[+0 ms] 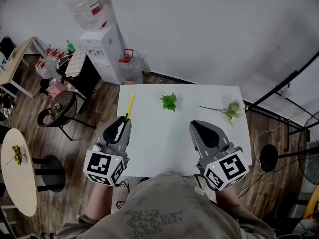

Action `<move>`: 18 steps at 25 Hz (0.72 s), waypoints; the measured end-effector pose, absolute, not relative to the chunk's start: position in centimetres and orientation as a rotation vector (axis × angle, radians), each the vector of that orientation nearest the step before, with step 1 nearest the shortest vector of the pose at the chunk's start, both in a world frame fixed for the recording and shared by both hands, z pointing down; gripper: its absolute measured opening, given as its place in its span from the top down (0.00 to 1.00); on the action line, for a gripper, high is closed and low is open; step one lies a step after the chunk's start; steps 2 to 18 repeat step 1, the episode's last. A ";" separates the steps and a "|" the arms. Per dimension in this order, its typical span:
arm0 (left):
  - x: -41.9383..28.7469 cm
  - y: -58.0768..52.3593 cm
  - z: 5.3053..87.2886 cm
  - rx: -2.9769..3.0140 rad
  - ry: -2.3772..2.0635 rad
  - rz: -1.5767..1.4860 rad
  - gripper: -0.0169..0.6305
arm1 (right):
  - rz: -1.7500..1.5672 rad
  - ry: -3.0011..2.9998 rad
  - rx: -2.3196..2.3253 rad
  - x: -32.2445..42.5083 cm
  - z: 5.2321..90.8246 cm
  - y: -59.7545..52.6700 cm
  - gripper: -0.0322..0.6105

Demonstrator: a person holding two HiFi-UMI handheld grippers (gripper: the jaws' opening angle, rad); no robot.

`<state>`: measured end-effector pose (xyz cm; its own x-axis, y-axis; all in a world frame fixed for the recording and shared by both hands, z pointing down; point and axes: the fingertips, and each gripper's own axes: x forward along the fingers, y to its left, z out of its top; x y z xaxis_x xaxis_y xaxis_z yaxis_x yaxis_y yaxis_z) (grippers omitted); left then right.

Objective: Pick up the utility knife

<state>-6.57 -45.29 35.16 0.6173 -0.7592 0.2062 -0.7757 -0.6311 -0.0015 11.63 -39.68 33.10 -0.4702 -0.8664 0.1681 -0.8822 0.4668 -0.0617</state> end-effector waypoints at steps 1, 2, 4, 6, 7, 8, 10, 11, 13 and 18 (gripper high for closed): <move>-6.6 -45.3 35.2 2.747 -1.306 0.287 0.87 | 0.210 -2.593 1.553 11.6 33.1 -39.8 0.91; -6.6 -45.3 35.2 2.747 -1.306 0.287 0.87 | 0.210 -2.593 1.553 11.6 33.1 -39.8 0.91; -6.6 -45.3 35.2 2.747 -1.306 0.287 0.87 | 0.210 -2.593 1.553 11.6 33.1 -39.8 0.91; -6.6 -45.3 35.2 2.747 -1.306 0.287 0.87 | 0.210 -2.593 1.553 11.6 33.1 -39.8 0.91; -6.6 -45.3 35.2 2.747 -1.306 0.287 0.87 | 0.210 -2.593 1.553 11.6 33.1 -39.8 0.91; -6.6 -45.3 35.2 2.747 -1.306 0.287 0.87 | 0.210 -2.593 1.553 11.6 33.1 -39.8 0.91; -6.6 -45.3 35.2 2.747 -1.306 0.287 0.87 | 0.210 -2.593 1.553 11.6 33.1 -39.8 0.91; -6.6 -45.3 35.2 2.747 -1.306 0.287 0.87 | 0.210 -2.593 1.553 11.6 33.1 -39.8 0.91; -6.6 -45.3 35.2 2.747 -1.306 0.287 0.87 | 0.210 -2.593 1.553 11.6 33.1 -39.8 0.91; -6.6 -45.3 35.2 2.747 -1.306 0.287 0.87 | 0.210 -2.593 1.553 11.6 33.1 -39.8 0.91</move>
